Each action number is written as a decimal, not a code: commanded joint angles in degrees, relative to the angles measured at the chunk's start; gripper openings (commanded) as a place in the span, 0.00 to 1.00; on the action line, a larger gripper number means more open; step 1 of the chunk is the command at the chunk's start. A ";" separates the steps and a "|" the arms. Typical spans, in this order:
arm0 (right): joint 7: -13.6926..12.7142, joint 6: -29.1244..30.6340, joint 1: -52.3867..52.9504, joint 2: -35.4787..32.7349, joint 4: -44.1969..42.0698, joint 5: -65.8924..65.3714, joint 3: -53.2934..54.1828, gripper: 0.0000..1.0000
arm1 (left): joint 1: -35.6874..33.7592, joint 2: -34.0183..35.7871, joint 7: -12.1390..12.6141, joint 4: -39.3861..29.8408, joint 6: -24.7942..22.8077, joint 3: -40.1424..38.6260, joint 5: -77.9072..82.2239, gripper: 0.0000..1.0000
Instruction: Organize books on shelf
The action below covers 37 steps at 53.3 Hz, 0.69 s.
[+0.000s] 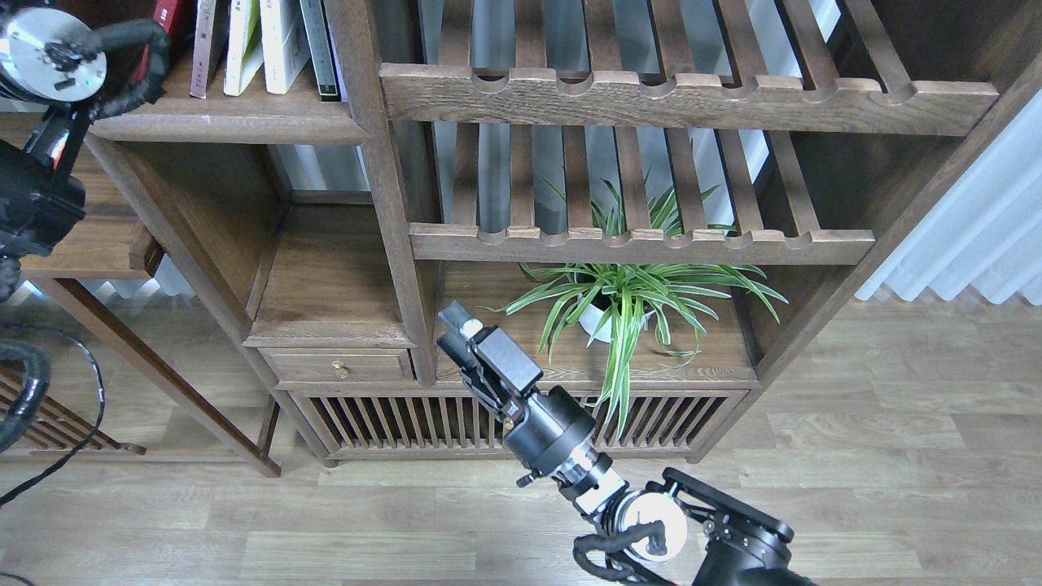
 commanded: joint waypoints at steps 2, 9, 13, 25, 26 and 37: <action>0.00 0.00 1.48 0.00 0.30 1.17 2.80 0.89 | 7.43 -0.19 -0.18 -6.86 -0.17 -3.17 -0.11 0.48; 0.09 0.00 3.06 0.00 0.39 1.34 5.53 0.89 | 12.81 -1.24 -0.53 -11.97 -0.26 -5.54 -0.19 0.48; 0.09 0.00 4.21 0.00 0.48 1.69 7.19 0.89 | 15.26 -4.13 -0.45 -14.17 -0.17 -8.44 -0.28 0.48; 0.09 0.00 5.97 0.00 1.44 4.07 8.60 0.89 | 17.47 -18.29 0.35 -19.27 -0.87 -11.52 -0.72 0.47; 0.09 0.00 5.88 0.00 1.44 4.07 8.78 0.89 | 17.64 -18.55 0.17 -19.27 -0.88 -11.43 -0.72 0.47; 0.09 0.00 5.97 0.00 1.62 4.33 10.62 0.90 | 22.03 -19.26 -0.01 -19.45 -6.32 -10.91 -0.72 0.53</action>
